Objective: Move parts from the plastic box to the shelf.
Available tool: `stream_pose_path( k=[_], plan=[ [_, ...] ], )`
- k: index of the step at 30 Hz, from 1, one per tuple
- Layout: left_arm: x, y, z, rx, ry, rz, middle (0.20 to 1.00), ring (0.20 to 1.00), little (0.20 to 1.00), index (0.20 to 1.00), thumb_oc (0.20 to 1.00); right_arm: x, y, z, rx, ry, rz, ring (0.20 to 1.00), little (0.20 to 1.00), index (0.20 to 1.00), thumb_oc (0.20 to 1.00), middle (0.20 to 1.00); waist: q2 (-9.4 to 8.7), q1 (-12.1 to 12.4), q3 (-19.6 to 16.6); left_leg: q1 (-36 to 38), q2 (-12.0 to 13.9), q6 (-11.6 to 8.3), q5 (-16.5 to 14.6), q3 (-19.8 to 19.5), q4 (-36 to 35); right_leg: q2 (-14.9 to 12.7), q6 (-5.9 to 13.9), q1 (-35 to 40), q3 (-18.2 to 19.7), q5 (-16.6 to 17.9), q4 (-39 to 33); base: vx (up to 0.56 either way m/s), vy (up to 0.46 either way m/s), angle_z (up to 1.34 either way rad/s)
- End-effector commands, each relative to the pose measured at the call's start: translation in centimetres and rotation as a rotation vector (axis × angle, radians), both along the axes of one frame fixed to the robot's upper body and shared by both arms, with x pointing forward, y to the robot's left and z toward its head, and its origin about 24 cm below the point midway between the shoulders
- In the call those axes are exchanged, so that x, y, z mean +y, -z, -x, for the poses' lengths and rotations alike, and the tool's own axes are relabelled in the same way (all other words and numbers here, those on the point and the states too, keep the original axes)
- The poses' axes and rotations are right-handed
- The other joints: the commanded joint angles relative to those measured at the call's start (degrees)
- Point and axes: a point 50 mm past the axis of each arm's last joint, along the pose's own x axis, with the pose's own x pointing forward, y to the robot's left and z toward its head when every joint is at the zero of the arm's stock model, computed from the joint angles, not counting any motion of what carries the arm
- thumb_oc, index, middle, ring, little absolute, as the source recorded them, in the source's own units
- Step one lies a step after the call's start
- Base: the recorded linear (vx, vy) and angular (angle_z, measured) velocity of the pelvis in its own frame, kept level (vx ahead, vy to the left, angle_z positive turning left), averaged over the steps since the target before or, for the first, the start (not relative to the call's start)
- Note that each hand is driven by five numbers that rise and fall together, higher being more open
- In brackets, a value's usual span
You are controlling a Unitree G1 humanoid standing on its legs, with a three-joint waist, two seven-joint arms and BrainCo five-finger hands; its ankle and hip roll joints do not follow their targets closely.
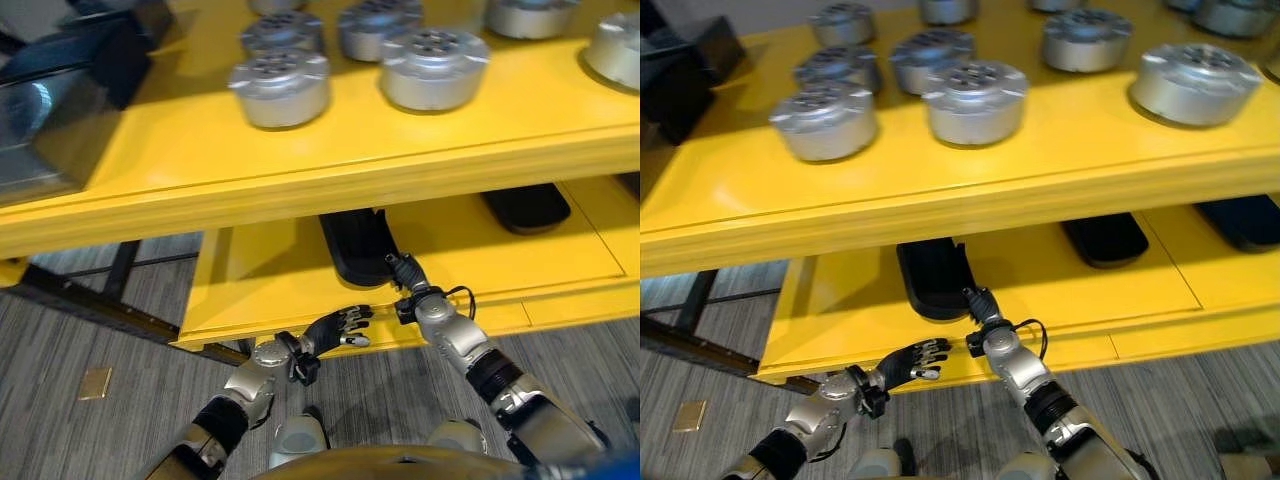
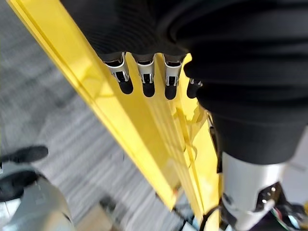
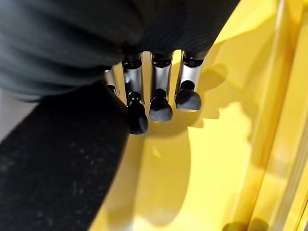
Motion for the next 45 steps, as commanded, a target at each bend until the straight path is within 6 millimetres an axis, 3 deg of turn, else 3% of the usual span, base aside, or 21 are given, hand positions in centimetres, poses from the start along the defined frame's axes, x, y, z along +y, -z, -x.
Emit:
stream_pose_path(
  k=[1,6,10,18,27,33,41,45],
  plan=[
    [-1.7,-1.2,0.3,-0.064,-0.017,0.105,1.000,1.000,1.000,1.000,1.000,0.5,-5.3,-2.4,-0.257,0.036,-0.119,0.200,0.200,0.200,0.200,0.200,1.25,-0.2,0.3,3.4,3.5,1.72,1.8,-0.3,-1.4,5.9,0.01,1.0,0.5,-2.2,-0.4,-0.03,0.069,0.01],
    [-0.3,-1.9,-0.1,-0.101,-0.094,0.114,1.000,1.000,1.000,1.000,1.000,-0.3,-7.2,-3.3,-0.337,0.078,-0.112,0.200,0.200,0.200,0.200,0.200,0.14,1.7,1.5,2.9,4.2,1.52,3.2,-1.3,-3.2,6.2,0.82,1.5,0.1,-1.8,-1.0,-0.05,0.013,0.08],
    [0.7,-1.5,0.3,-0.080,-0.103,0.105,1.000,1.000,1.000,1.000,1.000,-3.0,-8.1,-4.9,-0.328,0.147,-0.051,0.200,0.200,0.200,0.200,0.200,-0.51,3.4,2.3,1.9,5.4,0.36,4.9,-1.4,-4.1,6.2,0.83,2.0,-1.2,-2.1,-1.2,-0.07,0.008,0.14],
    [1.1,-1.3,0.7,-0.054,-0.117,0.124,1.000,1.000,1.000,1.000,1.000,-5.9,-7.8,-6.0,-0.274,0.205,0.046,0.200,0.200,0.200,0.200,0.200,-0.59,4.2,2.6,1.5,7.0,-0.85,5.6,-1.1,-3.3,6.6,0.06,2.4,-2.1,-2.9,-0.4,0.00,0.003,0.02],
    [0.8,-1.8,-0.2,-0.060,-0.130,0.144,1.000,1.000,1.000,1.000,1.000,-6.7,-9.1,-7.4,-0.285,0.216,0.099,0.200,0.200,0.200,0.200,0.200,-0.85,4.6,4.4,-0.2,8.6,-1.77,5.5,-0.8,-1.1,7.1,-0.26,0.4,-1.6,-3.0,1.1,0.00,-0.002,-0.02],
    [0.5,-3.6,-1.9,-0.125,-0.135,0.163,1.000,1.000,1.000,1.000,1.000,-7.5,-12.2,-9.1,-0.356,0.237,0.157,0.200,0.200,0.200,0.200,0.200,-0.17,5.0,8.6,-3.9,9.5,-2.33,5.5,-0.9,0.3,6.4,0.32,-4.3,-1.2,-2.4,3.0,-0.15,-0.007,-0.12],
    [0.3,-4.6,-2.9,-0.158,-0.112,0.160,1.000,1.000,1.000,1.000,1.000,-9.6,-13.9,-10.0,-0.391,0.266,0.179,0.200,0.200,0.200,0.200,0.200,0.11,5.4,11.9,-8.1,10.6,-2.43,5.4,-0.7,4.0,4.6,0.60,-9.1,-1.4,-2.3,7.5,-0.09,-0.018,0.04],
    [0.2,-5.3,-3.5,-0.171,-0.126,0.194,1.000,1.000,1.000,1.000,1.000,-9.6,-15.0,-10.3,-0.422,0.280,0.155,0.200,0.200,0.200,0.200,0.200,-0.18,5.4,13.7,-10.4,11.0,-2.35,5.0,-0.6,5.9,4.1,0.67,-11.7,-1.0,-2.7,10.0,-0.08,-0.018,-0.02]
  ],
)
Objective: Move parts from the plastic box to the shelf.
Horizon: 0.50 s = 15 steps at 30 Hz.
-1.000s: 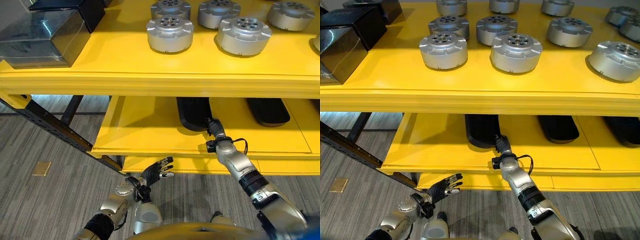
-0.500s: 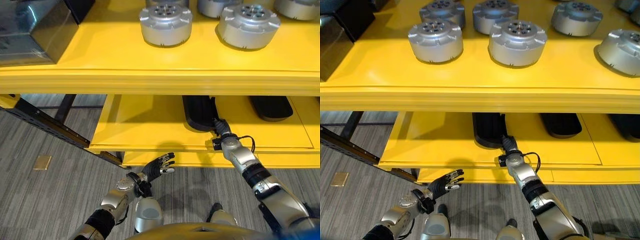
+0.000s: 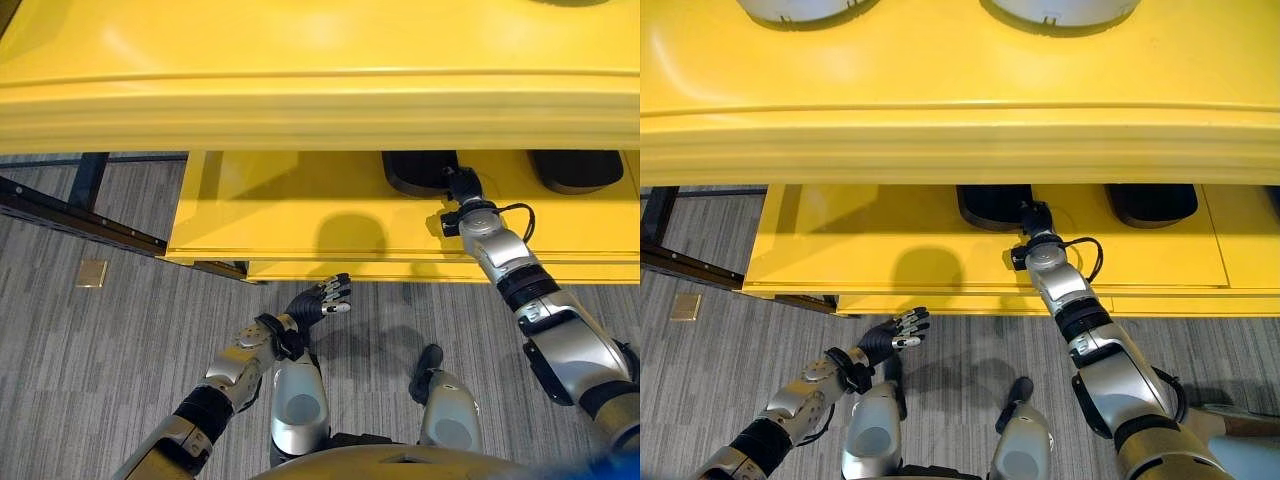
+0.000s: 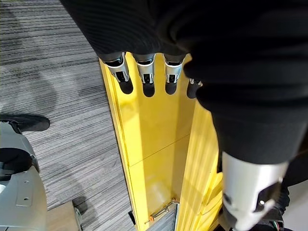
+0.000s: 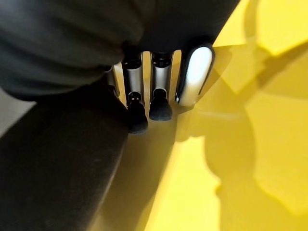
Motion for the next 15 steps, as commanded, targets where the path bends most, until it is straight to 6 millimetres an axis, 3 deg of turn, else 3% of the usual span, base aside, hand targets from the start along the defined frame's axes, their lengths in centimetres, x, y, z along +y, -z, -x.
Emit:
stream_pose_path(
  k=[1,8,15],
  plan=[
    [-1.2,-1.8,-0.2,-0.071,0.033,0.079,1.000,1.000,1.000,1.000,1.000,-0.4,-2.3,-0.6,-0.092,0.012,-0.049,0.200,0.200,0.200,0.200,0.200,-0.02,1.7,-0.7,1.5,3.9,-0.18,0.2,2.6,2.7,-2.1,2.03,-1.2,0.5,-1.0,4.6,-0.08,-0.013,-0.07],
    [-1.8,-3.4,-1.4,-0.110,0.031,0.087,1.000,1.000,1.000,1.000,1.000,-0.9,-3.6,-1.0,-0.129,0.026,-0.029,0.200,0.200,0.200,0.200,0.200,-0.47,1.8,1.8,-2.0,4.1,0.14,-0.7,2.2,6.0,-2.7,1.88,-4.6,0.8,-1.8,8.4,-0.06,-0.017,-0.03],
    [-2.0,-3.6,-1.8,-0.112,0.022,0.088,1.000,1.000,1.000,1.000,1.000,-0.5,-4.1,-1.3,-0.135,0.014,-0.012,0.200,0.200,0.200,0.200,0.200,-0.28,1.8,2.7,-3.1,4.0,0.29,-1.0,2.1,7.0,-2.8,1.68,-5.9,1.1,-2.3,10.0,0.00,0.000,0.00]
  ],
)
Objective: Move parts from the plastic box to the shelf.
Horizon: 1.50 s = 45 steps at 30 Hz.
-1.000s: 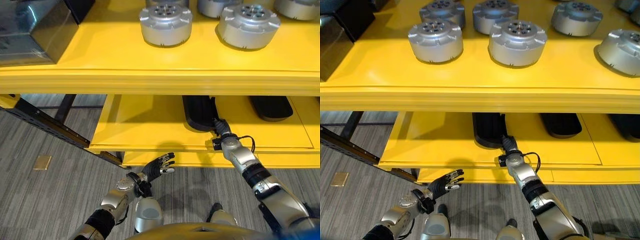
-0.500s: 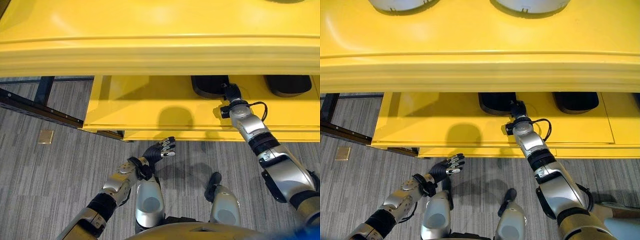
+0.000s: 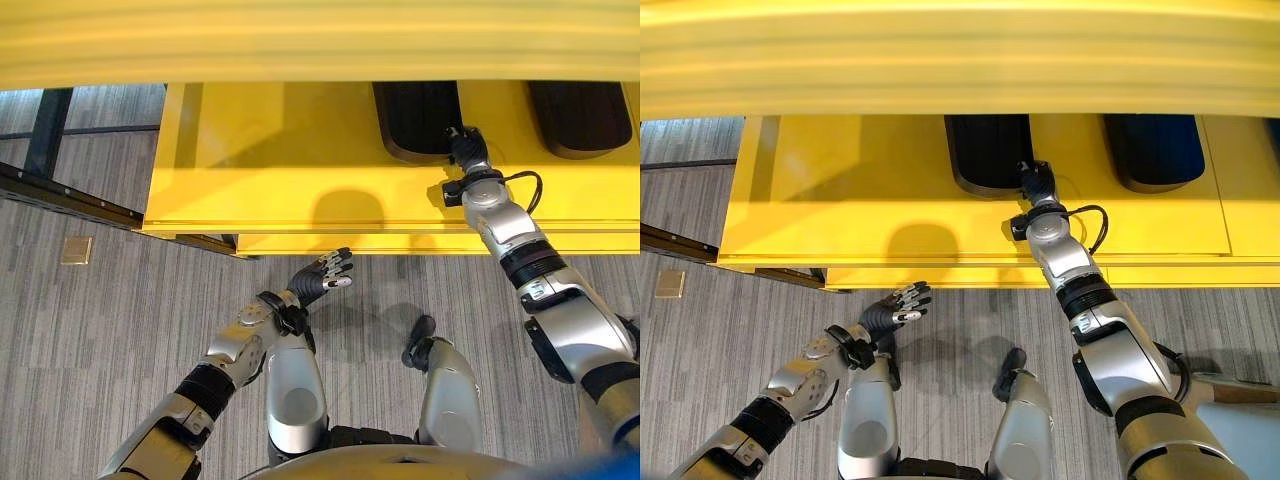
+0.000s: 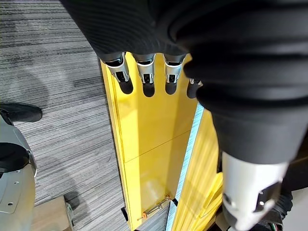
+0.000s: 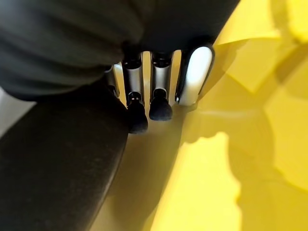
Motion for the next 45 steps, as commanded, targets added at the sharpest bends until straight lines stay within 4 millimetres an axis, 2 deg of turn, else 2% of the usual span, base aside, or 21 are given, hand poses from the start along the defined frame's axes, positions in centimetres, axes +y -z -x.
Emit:
stream_pose_path(
  k=[1,8,17,18,19,20,21,22,23,25,26,35,45],
  plan=[
    [-1.5,-0.9,0.5,-0.036,0.048,0.044,1.000,1.000,1.000,1.000,1.000,-1.3,-0.2,-0.2,0.006,0.042,-0.007,0.200,0.200,0.200,0.200,0.200,0.51,1.8,-0.9,1.6,2.1,0.58,-0.3,3.1,2.2,-2.6,3.31,0.3,-0.2,0.7,2.1,0.00,0.000,0.00],
    [-1.8,-1.2,0.1,-0.057,0.045,0.049,1.000,1.000,1.000,1.000,1.000,-0.7,-0.6,-0.4,0.005,0.035,0.008,0.200,0.200,0.200,0.200,0.200,0.61,1.6,0.0,0.6,1.9,0.88,-0.5,3.1,2.8,-2.7,3.16,-1.6,0.2,0.4,3.9,-0.02,0.010,-0.03],
    [-2.1,-1.5,-0.2,-0.067,0.041,0.056,1.000,1.000,1.000,1.000,1.000,-0.4,0.0,-0.4,0.041,0.034,0.015,0.200,0.200,0.200,0.200,0.200,0.75,1.2,0.4,0.8,1.8,1.02,-0.3,3.6,2.2,-2.8,3.25,-1.9,0.3,0.6,3.8,-0.01,0.003,-0.01],
    [-2.1,-1.5,-0.2,-0.068,0.042,0.055,1.000,1.000,1.000,1.000,1.000,-0.4,0.2,-0.4,0.047,0.028,0.014,0.228,0.228,0.228,0.228,0.228,0.82,1.2,0.4,0.9,1.8,1.07,-0.3,3.6,2.2,-2.9,3.26,-2.0,0.4,0.6,3.9,0.00,0.000,0.00],
    [-2.1,-1.5,-0.3,-0.068,0.044,0.054,1.000,1.000,1.000,1.000,1.000,-0.3,0.3,-0.4,0.057,0.020,0.009,0.514,0.514,0.514,0.514,0.514,0.83,1.1,0.4,0.9,1.8,1.10,-0.3,3.6,2.2,-2.9,3.27,-2.0,0.4,0.6,4.0,0.00,0.000,0.00],
    [-2.2,-1.5,-0.3,-0.067,0.046,0.054,1.000,1.000,1.000,1.000,1.000,-0.2,0.4,-0.4,0.063,0.012,0.010,0.595,0.595,0.595,0.595,0.595,0.83,1.1,0.3,0.9,1.8,1.09,-0.3,3.7,2.2,-2.9,3.25,-2.0,0.4,0.6,3.9,0.00,0.000,0.00],
    [-2.1,-1.5,-0.3,-0.068,0.045,0.054,1.000,1.000,1.000,1.000,1.000,0.0,0.4,-0.3,0.059,0.001,0.009,0.476,0.476,0.476,0.476,0.476,0.84,1.1,0.3,1.0,1.8,1.11,-0.3,3.8,2.2,-2.9,3.24,-1.9,0.4,0.6,3.9,0.00,0.000,0.00],
    [-2.1,-1.5,-0.3,-0.069,0.044,0.054,1.000,1.000,1.000,1.000,1.000,0.0,0.4,-0.3,0.059,0.000,0.009,0.470,0.470,0.470,0.470,0.470,0.84,1.1,0.3,1.1,1.8,1.11,-0.3,3.8,2.2,-2.9,3.24,-1.9,0.4,0.6,3.9,0.00,0.000,0.00],
    [-2.1,-1.6,-0.3,-0.076,0.044,0.062,1.000,1.000,1.000,1.000,1.000,0.2,0.6,-0.3,0.077,-0.020,0.014,0.592,0.592,0.592,0.592,0.592,0.85,1.0,0.2,1.2,1.8,1.13,-0.3,3.8,2.1,-2.9,3.21,-1.8,0.3,0.6,3.9,0.00,0.000,0.00],
    [-2.1,-1.6,-0.3,-0.084,0.038,0.066,1.000,1.000,1.000,1.000,1.000,0.4,0.7,-0.2,0.073,-0.026,0.009,0.611,0.611,0.611,0.611,0.611,0.82,1.0,0.1,1.3,1.8,1.12,-0.3,3.9,2.1,-2.8,3.17,-1.6,0.3,0.5,3.8,0.00,0.000,0.00],
    [-2.1,-1.6,-0.2,-0.079,0.039,0.070,1.000,1.000,1.000,1.000,1.000,0.4,0.8,-0.2,0.074,-0.025,0.004,1.000,1.000,1.000,1.000,1.000,0.80,0.9,0.1,1.6,1.8,1.19,-0.4,3.9,2.0,-2.8,3.20,-1.6,0.4,0.5,3.9,0.00,0.000,0.00],
    [-2.4,-1.3,0.0,-0.064,0.055,0.074,1.000,1.000,1.000,1.000,1.000,1.1,2.0,0.4,0.083,-0.038,-0.054,1.000,1.000,1.000,1.000,1.000,0.71,0.2,-0.4,2.4,1.5,1.56,-0.9,4.2,2.1,-2.5,3.21,-0.7,1.0,0.4,3.6,0.02,0.009,-0.01],
    [-2.5,-1.0,0.1,-0.055,0.041,0.080,1.000,1.000,1.000,1.000,1.000,1.1,3.4,0.8,0.121,-0.019,-0.058,1.000,1.000,1.000,1.000,1.000,0.55,-0.4,-0.9,2.8,1.0,1.81,-1.1,4.0,2.2,-1.6,2.95,0.1,1.6,-0.1,3.7,0.02,0.012,-0.02]
  ],
)
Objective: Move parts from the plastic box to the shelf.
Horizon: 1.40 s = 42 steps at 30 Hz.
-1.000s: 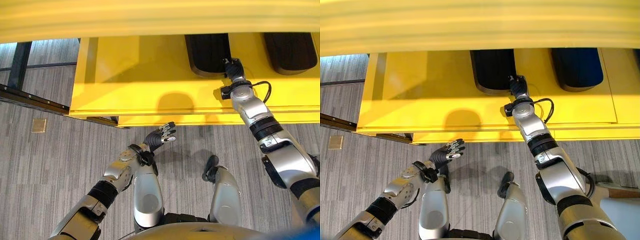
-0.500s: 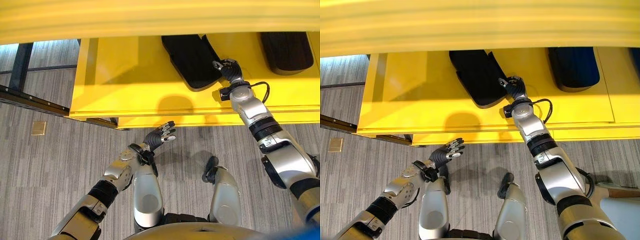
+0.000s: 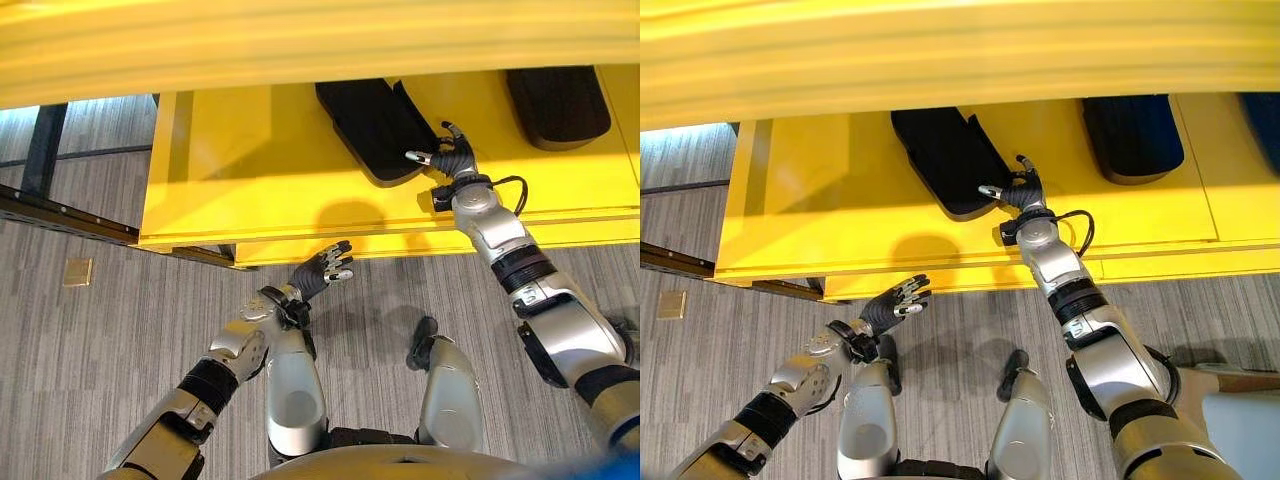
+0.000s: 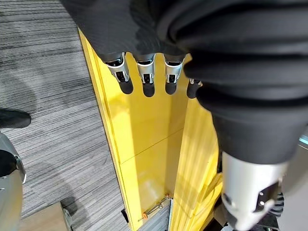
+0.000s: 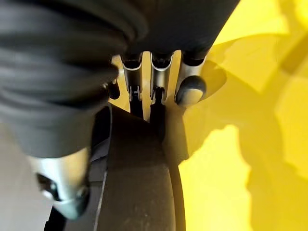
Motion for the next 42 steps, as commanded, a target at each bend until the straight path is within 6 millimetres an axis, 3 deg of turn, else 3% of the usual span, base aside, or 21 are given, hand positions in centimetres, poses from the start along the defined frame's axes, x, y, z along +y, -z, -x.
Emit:
stream_pose_path(
  k=[1,8,22,32,42],
  plan=[
    [-2.1,-0.5,0.6,-0.043,0.073,0.060,1.000,1.000,1.000,1.000,1.000,-0.6,2.6,0.5,0.081,0.029,-0.016,1.000,1.000,1.000,1.000,1.000,-0.06,1.2,-0.3,1.6,1.1,1.82,-0.1,2.5,0.3,-1.4,3.01,0.5,-0.4,0.0,2.1,0.00,0.000,0.00],
    [-1.7,-0.3,0.9,-0.042,0.063,0.055,1.000,1.000,1.000,1.000,1.000,0.2,3.7,1.3,0.102,-0.080,0.012,1.000,1.000,1.000,1.000,1.000,-0.43,1.0,-0.6,2.1,0.9,1.79,0.1,2.4,-0.3,-1.1,3.23,1.4,-0.1,0.5,0.5,0.00,0.000,0.00],
    [-1.2,0.3,1.9,-0.049,0.030,0.062,1.000,1.000,1.000,1.000,1.000,4.4,5.3,4.7,0.101,-0.334,0.028,1.000,1.000,1.000,1.000,1.000,-1.27,-0.3,-1.0,2.7,0.8,1.96,-0.1,2.7,-0.4,-0.2,3.08,2.1,0.3,0.2,0.0,0.00,0.000,0.00],
    [-0.9,0.7,2.5,-0.051,0.004,0.065,1.000,1.000,1.000,1.000,1.000,5.6,6.1,6.6,0.123,-0.450,0.047,1.000,1.000,1.000,1.000,1.000,-1.69,-0.8,-1.4,3.1,0.9,1.96,-0.1,3.0,-0.6,0.2,3.16,2.5,0.8,0.2,-0.4,0.00,0.000,0.00],
    [-1.0,0.6,2.5,-0.050,0.007,0.062,1.000,1.000,1.000,1.000,1.000,5.6,6.8,6.9,0.151,-0.442,0.068,1.000,1.000,1.000,1.000,1.000,-1.86,-0.7,-1.9,3.6,0.8,1.85,-0.1,3.0,-1.3,0.1,3.50,3.2,0.8,1.0,-2.4,0.00,-0.001,0.00]
  ],
)
